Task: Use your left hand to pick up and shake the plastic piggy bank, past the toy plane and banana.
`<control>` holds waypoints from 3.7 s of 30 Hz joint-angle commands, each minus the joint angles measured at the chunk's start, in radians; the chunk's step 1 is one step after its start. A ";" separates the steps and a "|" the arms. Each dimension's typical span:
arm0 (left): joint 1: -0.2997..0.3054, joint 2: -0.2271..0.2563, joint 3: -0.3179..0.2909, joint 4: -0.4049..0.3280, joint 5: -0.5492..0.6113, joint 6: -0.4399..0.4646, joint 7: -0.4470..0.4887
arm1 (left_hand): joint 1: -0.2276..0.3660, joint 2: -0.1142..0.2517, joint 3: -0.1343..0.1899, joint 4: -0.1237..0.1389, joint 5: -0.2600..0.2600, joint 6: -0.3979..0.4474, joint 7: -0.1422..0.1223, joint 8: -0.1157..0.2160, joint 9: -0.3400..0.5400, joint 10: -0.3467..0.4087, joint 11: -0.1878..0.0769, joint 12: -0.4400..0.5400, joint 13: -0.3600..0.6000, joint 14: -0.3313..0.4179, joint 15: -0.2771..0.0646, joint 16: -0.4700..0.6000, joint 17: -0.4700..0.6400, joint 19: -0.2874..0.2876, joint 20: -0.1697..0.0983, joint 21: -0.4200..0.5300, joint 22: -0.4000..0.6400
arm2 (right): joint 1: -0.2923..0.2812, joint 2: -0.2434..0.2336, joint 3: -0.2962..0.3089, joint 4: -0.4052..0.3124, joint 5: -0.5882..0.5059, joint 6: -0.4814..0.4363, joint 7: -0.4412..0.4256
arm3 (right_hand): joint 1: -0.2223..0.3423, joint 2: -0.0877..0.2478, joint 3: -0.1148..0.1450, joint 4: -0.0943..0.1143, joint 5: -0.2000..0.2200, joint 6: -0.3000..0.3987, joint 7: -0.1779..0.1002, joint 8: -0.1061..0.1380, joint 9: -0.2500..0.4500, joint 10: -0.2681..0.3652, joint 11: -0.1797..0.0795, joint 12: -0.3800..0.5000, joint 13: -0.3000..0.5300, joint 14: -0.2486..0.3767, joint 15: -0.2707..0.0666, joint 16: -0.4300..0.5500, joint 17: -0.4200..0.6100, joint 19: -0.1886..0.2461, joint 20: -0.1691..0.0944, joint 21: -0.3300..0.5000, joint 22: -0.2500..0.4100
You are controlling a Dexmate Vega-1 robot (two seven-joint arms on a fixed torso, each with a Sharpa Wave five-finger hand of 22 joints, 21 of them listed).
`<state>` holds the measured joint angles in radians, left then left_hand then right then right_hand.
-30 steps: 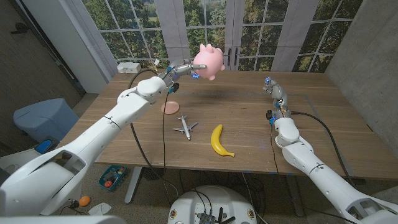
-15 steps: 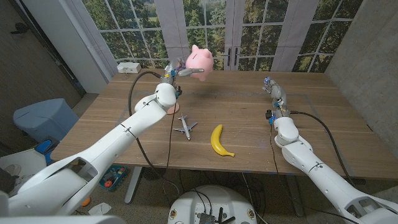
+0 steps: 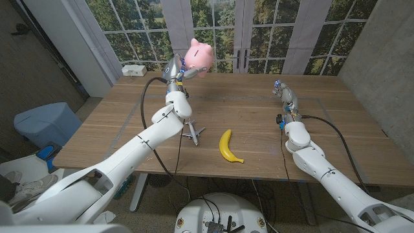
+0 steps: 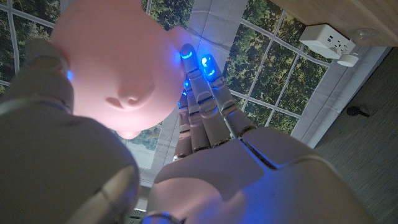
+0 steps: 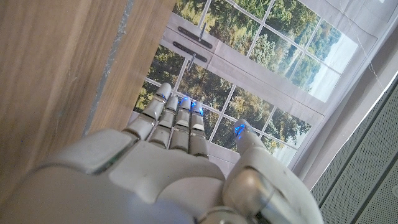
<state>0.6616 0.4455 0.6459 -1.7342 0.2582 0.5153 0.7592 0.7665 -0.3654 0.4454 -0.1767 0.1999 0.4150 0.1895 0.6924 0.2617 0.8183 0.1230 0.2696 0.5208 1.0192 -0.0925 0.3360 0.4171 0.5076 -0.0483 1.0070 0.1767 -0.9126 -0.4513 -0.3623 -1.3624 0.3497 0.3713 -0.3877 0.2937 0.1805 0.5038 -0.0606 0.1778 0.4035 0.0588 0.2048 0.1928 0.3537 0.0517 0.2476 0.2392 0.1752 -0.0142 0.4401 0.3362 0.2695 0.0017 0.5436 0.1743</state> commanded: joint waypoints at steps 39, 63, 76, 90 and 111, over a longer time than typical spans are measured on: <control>-0.058 0.127 -0.152 0.140 -0.658 -0.463 -0.830 | 0.478 0.471 0.009 0.001 0.007 0.401 -0.244 0.005 0.018 0.354 -0.322 -0.006 0.009 0.068 -0.149 -0.009 0.006 -0.008 -0.050 0.008 0.003 | -0.021 -0.011 0.010 -0.025 -0.003 0.004 -0.012 | 0.008 -0.002 0.001 0.007 0.006 -0.002 -0.002 -0.002 0.003 0.005 0.002 -0.004 0.002 0.012 -0.002 -0.006 0.006 0.013 0.000 -0.009 0.004; -0.057 0.188 -0.112 0.050 -0.610 -0.343 -0.710 | 0.478 0.472 0.008 0.001 0.007 0.399 -0.240 0.001 0.019 0.354 -0.321 -0.009 0.013 0.066 -0.149 -0.012 0.009 -0.011 -0.048 0.012 0.003 | -0.031 -0.008 0.013 -0.037 -0.005 0.003 -0.017 | 0.008 -0.002 0.001 0.008 0.006 -0.002 -0.001 -0.002 0.003 0.005 0.003 -0.004 0.002 0.013 -0.001 -0.008 0.007 0.015 0.001 -0.014 0.004; -0.043 0.176 -0.022 -0.106 -0.277 -0.047 -0.381 | 0.479 0.473 0.009 0.001 0.007 0.400 -0.239 0.000 0.020 0.353 -0.322 -0.012 0.014 0.066 -0.149 -0.014 0.009 -0.009 -0.046 0.015 0.003 | -0.024 -0.004 0.008 -0.034 -0.009 -0.003 -0.017 | 0.008 -0.001 0.001 0.008 0.006 -0.002 -0.001 -0.002 0.003 0.004 0.003 -0.005 0.002 0.013 -0.002 -0.009 0.007 0.015 0.000 -0.016 0.004; -0.005 0.031 0.007 -0.072 -0.028 0.112 -0.062 | 0.480 0.471 0.008 0.000 0.008 0.404 -0.243 0.000 0.019 0.360 -0.322 -0.013 0.013 0.071 -0.149 -0.013 0.010 -0.002 -0.043 0.020 0.002 | -0.010 0.001 0.001 -0.021 -0.013 -0.004 -0.014 | 0.009 -0.001 0.001 0.008 0.006 -0.003 -0.001 -0.003 0.003 0.007 0.003 -0.004 0.002 0.014 -0.002 -0.010 0.008 0.017 0.001 -0.019 0.004; 0.010 0.000 -0.010 -0.061 0.025 0.117 -0.050 | 0.478 0.470 0.008 0.001 0.008 0.409 -0.244 -0.002 0.016 0.364 -0.322 -0.015 0.011 0.075 -0.149 -0.015 0.009 0.001 -0.041 0.022 0.001 | 0.004 0.003 -0.005 -0.010 -0.013 -0.007 -0.009 | 0.009 -0.002 0.001 0.009 0.006 -0.002 -0.002 -0.002 0.003 0.005 0.001 -0.005 0.002 0.014 -0.003 -0.012 0.009 0.018 0.000 -0.024 0.005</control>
<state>0.6647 0.4635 0.6457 -1.7963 0.2607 0.6180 0.7047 0.7665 -0.3653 0.4470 -0.1778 0.2045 0.4316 0.1912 0.6860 0.2617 0.8294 0.1165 0.2517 0.5263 1.0311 -0.0984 0.3211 0.4263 0.4989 -0.0462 1.0245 0.1772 -0.9152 -0.4498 -0.3640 -1.3788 0.3365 0.3664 -0.4005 0.2937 0.1806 0.4996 -0.0564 0.1778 0.4035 0.0588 0.2048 0.1928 0.3536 0.0517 0.2436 0.2392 0.1843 -0.0160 0.4287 0.3412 0.2837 0.0018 0.5211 0.1743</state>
